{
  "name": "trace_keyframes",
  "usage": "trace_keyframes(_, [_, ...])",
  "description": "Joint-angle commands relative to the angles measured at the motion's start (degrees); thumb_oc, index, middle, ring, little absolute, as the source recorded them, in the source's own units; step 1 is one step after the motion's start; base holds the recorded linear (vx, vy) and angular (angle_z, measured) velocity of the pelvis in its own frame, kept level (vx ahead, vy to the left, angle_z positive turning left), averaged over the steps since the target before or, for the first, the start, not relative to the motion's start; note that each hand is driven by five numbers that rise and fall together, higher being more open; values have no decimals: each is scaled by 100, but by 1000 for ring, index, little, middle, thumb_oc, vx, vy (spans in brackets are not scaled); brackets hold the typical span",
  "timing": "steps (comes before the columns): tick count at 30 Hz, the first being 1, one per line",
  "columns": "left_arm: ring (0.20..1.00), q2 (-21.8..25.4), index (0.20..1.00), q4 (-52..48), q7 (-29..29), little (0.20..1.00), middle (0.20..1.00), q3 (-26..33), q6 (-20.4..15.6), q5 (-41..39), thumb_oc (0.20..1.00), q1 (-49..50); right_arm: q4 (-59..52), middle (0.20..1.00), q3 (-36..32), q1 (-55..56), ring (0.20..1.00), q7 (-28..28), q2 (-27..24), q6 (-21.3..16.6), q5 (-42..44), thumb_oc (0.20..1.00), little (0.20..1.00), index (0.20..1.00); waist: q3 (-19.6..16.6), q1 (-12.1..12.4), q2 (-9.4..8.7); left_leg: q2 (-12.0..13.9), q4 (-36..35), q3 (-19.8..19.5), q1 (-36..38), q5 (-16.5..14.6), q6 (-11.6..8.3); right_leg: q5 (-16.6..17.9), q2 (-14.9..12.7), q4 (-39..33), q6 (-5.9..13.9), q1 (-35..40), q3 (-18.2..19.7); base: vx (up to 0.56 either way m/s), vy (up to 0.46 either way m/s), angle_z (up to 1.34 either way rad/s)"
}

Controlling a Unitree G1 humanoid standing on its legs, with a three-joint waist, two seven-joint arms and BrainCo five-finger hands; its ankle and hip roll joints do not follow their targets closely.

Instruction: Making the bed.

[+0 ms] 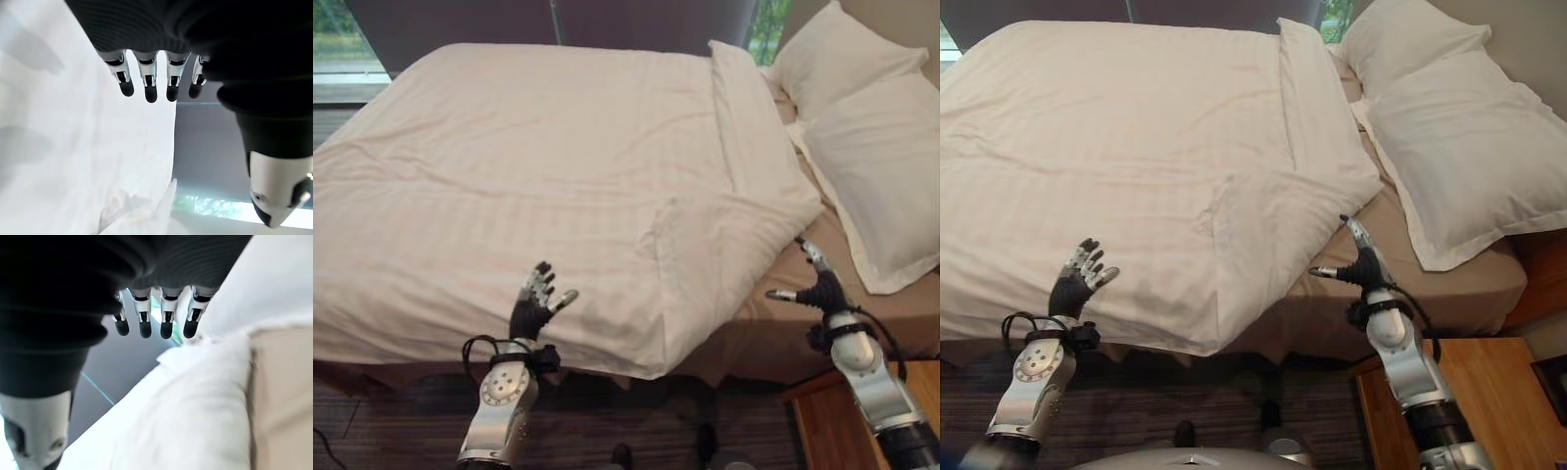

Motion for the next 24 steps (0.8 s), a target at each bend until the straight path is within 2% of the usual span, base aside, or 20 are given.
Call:
trace_keyframes(1, [1000, 302, 1000, -261, 209, 1000, 1000, 56, -426, -396, 1000, -176, 210, 1000, 378, -1024, 1000, -393, -45, -52, -468, 1000, 1000, 1000, -159, 312, -42, 242, 63, 315, 6, -242, -86, -168, -421, 105, 255, 57, -276, 49, -84, 19])
trace_keyframes(4, [1000, 365, 1000, -118, 254, 1000, 1000, -48, -438, -570, 1000, -304, 1076, 1000, 1099, -2167, 1000, -522, -79, 98, -537, 1000, 1000, 1000, -51, 542, -12, 322, 63, 216, -139, -158, -182, -270, -364, 105, 179, 3, -404, 58, -140, 19])
trace_keyframes(6, [1000, 374, 1000, -83, 259, 1000, 1000, -82, -458, -641, 1000, -334, 1406, 1000, 1298, -2512, 1000, -591, -58, 120, -487, 1000, 1000, 1000, -12, 579, 5, 341, 63, 189, -196, -137, -202, -278, -348, 105, 157, -34, -424, 10, -115, 15])
trace_keyframes(7, [1000, 476, 1000, -41, 272, 1000, 1000, -191, -520, -753, 1000, -365, 2111, 1000, 1621, -3207, 1000, -701, -59, 202, -350, 1000, 1000, 1000, 108, 707, 46, 372, 63, 130, -342, -64, -248, -283, -317, 105, 117, -131, -459, -13, -109, 21])
trace_keyframes(12, [1000, 726, 1000, 48, 293, 1000, 1000, -196, -590, -862, 1000, -534, 3019, 1000, 2045, -4206, 1000, -727, -165, 270, -112, 1000, 1000, 1000, 310, 796, 120, 401, 63, 10, -700, 71, -315, -288, -248, 105, 57, -409, -469, -46, -71, 21])
trace_keyframes(13, [1000, 838, 1000, 107, 336, 1000, 1000, -184, -638, -909, 1000, -602, 3604, 1000, 2250, -4722, 1000, -775, -250, 299, -12, 1000, 1000, 1000, 414, 876, 188, 412, 63, -63, -934, 154, -348, -277, -214, 105, 30, -619, -499, -65, -87, 19])
trace_keyframes(18, [1000, 922, 1000, 115, 330, 1000, 1000, -124, -747, -882, 1000, -586, 3910, 1000, 2449, -5259, 1000, -910, -594, 256, 3, 1000, 1000, 1000, 539, 955, 327, 470, 63, -159, -1419, 330, -473, -243, -139, 105, 5, -1019, -611, -16, -68, 21])
trace_keyframes(21, [1000, 927, 1000, 149, 312, 1000, 1000, -179, -864, -1003, 1000, -702, 4172, 1000, 2670, -5734, 1000, -1107, -969, 126, 135, 1000, 1000, 1000, 677, 997, 457, 530, 63, -182, -2052, 549, -633, -186, -108, 105, 23, -1558, -675, -74, -84, 19])
trace_keyframes(22, [1000, 919, 1000, 186, 306, 1000, 1000, -216, -927, -1060, 1000, -795, 4470, 1000, 2801, -6001, 1000, -1161, -1094, 82, 285, 1000, 1000, 1000, 736, 1022, 559, 558, 63, -146, -2320, 588, -702, -149, -138, 105, 51, -1808, -709, -100, -26, 2])
trace_keyframes(23, [1000, 912, 1000, 193, 304, 1000, 1000, -215, -931, -1062, 1000, -804, 4483, 1000, 2817, -6020, 1000, -1162, -1095, 76, 291, 1000, 1000, 1000, 716, 1020, 564, 560, 63, -146, -2348, 592, -703, -144, -136, 105, 50, -1837, -709, -94, -27, 2])
trace_keyframes(24, [1000, 915, 1000, 209, 307, 1000, 1000, -247, -974, -1095, 1000, -886, 4729, 592, 2886, -6180, 592, -1172, -1148, 40, 429, 592, 592, 592, 731, 1031, 625, 575, 63, -134, -2530, 645, -740, -108, -151, 105, 69, -2003, -700, -62, -16, 2])
